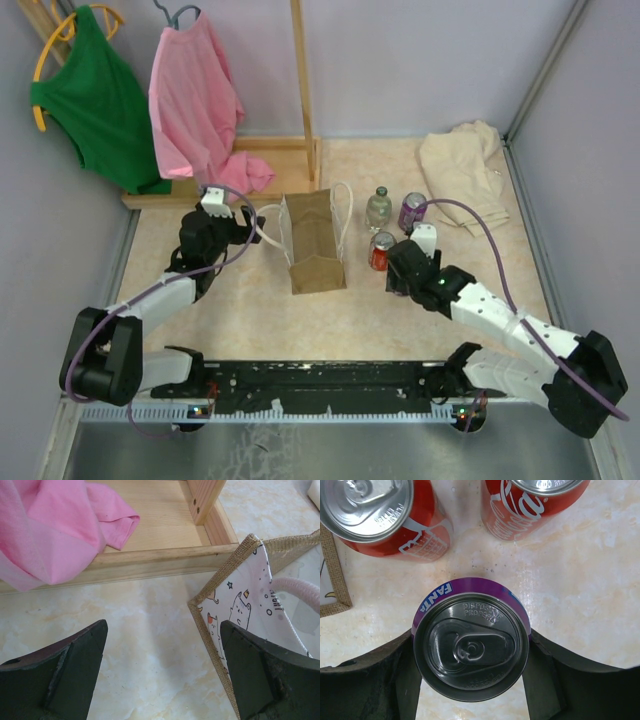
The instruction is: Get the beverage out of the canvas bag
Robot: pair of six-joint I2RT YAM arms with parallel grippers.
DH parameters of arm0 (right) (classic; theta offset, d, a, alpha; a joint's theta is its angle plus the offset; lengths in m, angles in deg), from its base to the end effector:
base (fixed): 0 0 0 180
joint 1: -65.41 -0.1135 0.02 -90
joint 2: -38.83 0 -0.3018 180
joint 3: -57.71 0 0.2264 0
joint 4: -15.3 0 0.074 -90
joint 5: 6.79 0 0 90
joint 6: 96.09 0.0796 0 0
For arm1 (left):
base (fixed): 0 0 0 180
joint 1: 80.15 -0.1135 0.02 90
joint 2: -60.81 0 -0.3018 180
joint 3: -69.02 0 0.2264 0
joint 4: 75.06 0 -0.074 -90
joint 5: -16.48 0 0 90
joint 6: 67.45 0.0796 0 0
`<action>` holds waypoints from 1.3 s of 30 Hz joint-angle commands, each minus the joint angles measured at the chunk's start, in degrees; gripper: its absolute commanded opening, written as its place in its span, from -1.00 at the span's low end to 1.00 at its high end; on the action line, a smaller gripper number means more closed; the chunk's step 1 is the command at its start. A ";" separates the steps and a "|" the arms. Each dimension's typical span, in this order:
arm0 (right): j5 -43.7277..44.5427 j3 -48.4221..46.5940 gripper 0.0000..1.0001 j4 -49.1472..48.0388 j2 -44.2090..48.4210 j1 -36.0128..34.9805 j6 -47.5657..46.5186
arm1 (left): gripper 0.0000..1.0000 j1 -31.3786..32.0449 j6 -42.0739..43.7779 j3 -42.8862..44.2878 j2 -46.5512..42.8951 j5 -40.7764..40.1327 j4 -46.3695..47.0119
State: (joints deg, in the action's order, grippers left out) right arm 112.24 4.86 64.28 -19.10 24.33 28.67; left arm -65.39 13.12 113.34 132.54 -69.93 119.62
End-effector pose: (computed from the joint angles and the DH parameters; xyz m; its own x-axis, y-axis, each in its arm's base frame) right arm 0.1532 0.0823 0.2329 -0.7066 0.0454 -0.7062 0.0523 0.9986 0.0119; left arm 0.2657 -0.0751 0.2620 -0.2615 -0.1002 -0.9600 0.2742 0.9459 -0.1734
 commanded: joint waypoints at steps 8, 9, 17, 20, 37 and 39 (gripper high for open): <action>0.51 3.26 -1.00 -5.25 1.70 0.30 3.96 | 1.00 0.28 -0.17 0.24 0.13 -0.08 1.51; 0.41 3.43 -1.00 -5.37 1.57 0.30 4.18 | 1.00 0.27 -0.09 0.23 0.09 -0.08 1.43; 0.74 1.76 0.98 -3.32 0.28 0.19 4.29 | 1.00 0.35 -0.28 0.15 -1.52 -0.34 0.81; 1.27 0.03 0.98 -2.24 0.77 0.06 3.73 | 1.00 0.35 -0.58 0.19 -2.69 -0.47 0.68; 6.50 -15.65 0.98 -3.34 6.22 13.11 -11.44 | 1.00 0.35 -1.20 2.24 -7.10 -3.44 -3.48; 3.17 -15.95 0.98 -6.27 5.77 19.41 -12.63 | 1.00 0.35 -1.13 2.55 -7.65 -4.21 -4.39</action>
State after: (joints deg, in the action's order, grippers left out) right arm 117.33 -8.31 64.04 -13.09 34.86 21.11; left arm -65.34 12.68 113.65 126.85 -72.73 116.34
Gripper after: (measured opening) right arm 0.990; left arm 0.998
